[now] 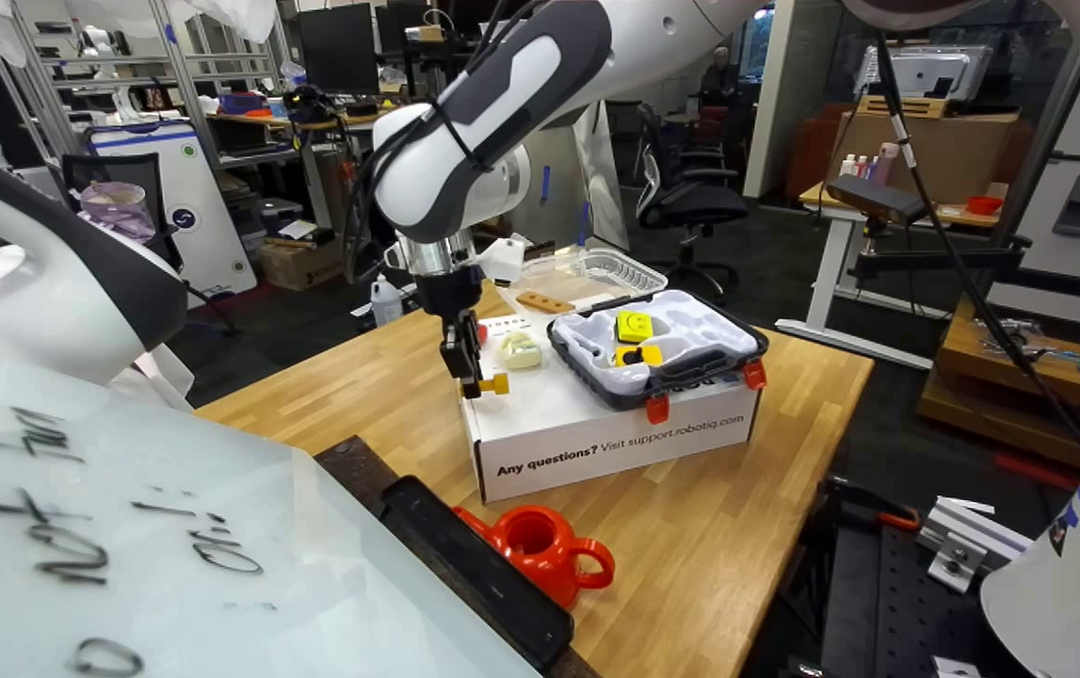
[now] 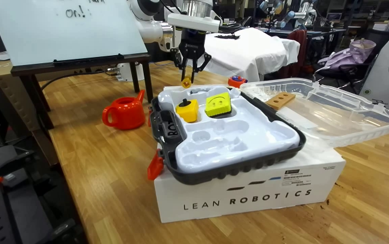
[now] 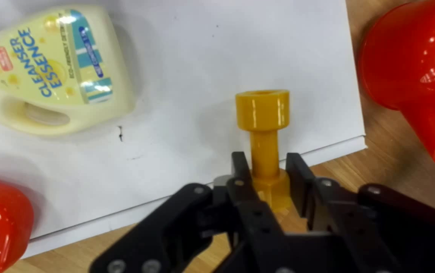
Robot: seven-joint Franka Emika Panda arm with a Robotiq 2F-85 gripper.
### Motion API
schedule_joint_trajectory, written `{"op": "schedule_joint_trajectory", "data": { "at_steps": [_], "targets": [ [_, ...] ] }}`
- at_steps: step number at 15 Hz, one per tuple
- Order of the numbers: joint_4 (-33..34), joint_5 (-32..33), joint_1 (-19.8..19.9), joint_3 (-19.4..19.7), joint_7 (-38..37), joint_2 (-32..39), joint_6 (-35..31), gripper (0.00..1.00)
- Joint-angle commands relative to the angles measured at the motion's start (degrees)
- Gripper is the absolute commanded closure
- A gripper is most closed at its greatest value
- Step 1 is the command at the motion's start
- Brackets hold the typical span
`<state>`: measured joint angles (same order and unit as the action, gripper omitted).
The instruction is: Pick the wooden object on the table, put it on the case cover, take the container out of the case and put it on the box then place the dumbbell at the edge of the box
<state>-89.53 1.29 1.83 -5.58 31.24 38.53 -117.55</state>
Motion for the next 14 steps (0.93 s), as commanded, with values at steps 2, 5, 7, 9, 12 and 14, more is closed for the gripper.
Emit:
{"op": "schedule_joint_trajectory", "data": {
  "at_steps": [2, 5, 7, 9, 12, 14],
  "targets": [
    [1.4, 0.2, 1.1, -0.6, 1.3, 0.5, 3.2, 0.38],
    [1.0, 0.0, 1.4, -0.7, 1.3, 0.2, 3.4, 0.19],
    [0.4, -0.3, 1.7, -0.8, 1.4, -0.3, 3.2, 0.05],
    [-0.6, -0.6, 2.0, -1.0, 1.6, -1.1, 2.5, 0.0],
    [-3.1, -1.8, 2.8, -1.4, 2.1, -3.5, 1.1, 0.0],
    [-6.2, -3.8, 3.7, -1.9, 2.7, -6.5, -0.4, 0.0]
  ]
}}
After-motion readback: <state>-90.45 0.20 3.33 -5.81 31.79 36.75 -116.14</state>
